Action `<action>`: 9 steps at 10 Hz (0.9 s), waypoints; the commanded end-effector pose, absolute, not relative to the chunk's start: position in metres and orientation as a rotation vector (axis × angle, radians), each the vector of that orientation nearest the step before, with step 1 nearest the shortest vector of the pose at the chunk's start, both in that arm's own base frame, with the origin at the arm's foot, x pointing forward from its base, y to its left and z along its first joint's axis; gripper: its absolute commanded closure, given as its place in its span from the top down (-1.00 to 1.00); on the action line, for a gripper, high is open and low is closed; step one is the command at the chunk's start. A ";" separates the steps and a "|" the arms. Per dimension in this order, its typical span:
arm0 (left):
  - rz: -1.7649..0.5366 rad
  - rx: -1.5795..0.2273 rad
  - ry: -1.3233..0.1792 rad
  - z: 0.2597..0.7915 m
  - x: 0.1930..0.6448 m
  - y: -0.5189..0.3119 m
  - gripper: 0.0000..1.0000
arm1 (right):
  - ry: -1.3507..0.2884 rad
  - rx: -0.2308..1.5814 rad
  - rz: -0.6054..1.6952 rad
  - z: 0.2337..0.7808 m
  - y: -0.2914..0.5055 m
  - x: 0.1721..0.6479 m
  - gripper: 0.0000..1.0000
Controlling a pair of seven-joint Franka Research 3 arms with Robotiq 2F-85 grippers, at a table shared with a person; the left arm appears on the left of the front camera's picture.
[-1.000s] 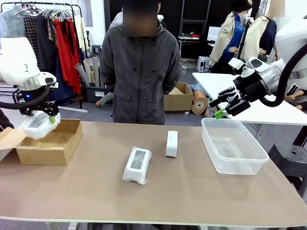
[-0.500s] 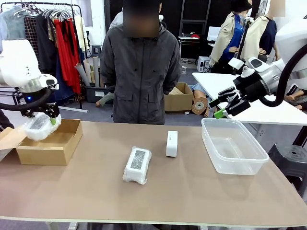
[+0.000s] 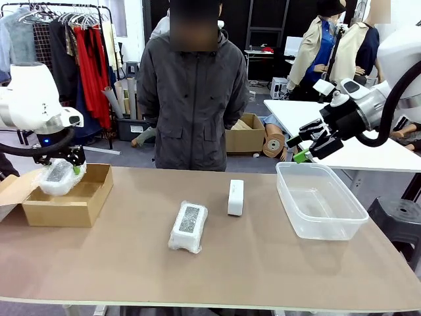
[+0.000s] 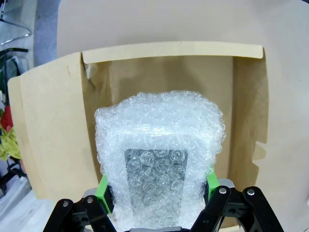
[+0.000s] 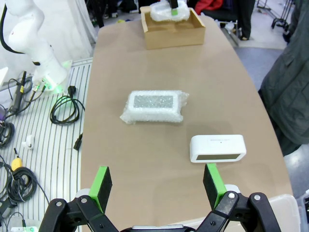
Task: Separate and place wrapped and unwrapped clocks.
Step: If the picked Digital clock is wrapped, place it in the Package Box ; if not, place it in the Organizing box.
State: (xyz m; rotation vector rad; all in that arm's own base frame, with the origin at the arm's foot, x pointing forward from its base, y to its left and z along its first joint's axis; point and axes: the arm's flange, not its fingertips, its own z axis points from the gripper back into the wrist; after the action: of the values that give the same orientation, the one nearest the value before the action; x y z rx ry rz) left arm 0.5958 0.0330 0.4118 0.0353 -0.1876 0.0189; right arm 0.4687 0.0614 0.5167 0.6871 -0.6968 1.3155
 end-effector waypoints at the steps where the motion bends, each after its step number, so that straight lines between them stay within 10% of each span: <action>1: 0.053 0.118 -0.217 0.405 0.594 0.029 -1.00 | -0.698 0.687 1.319 0.517 0.062 0.467 1.00; 9: 0.047 0.161 -0.149 0.372 0.597 0.025 -1.00 | -0.698 0.687 1.319 0.517 0.062 0.467 1.00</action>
State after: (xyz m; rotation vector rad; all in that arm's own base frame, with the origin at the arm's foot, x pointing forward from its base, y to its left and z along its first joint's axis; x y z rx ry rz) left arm 0.5987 0.0261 0.3730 0.1142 -0.1454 0.0166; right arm 0.4687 0.0614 0.5168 0.6871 -0.6968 1.3155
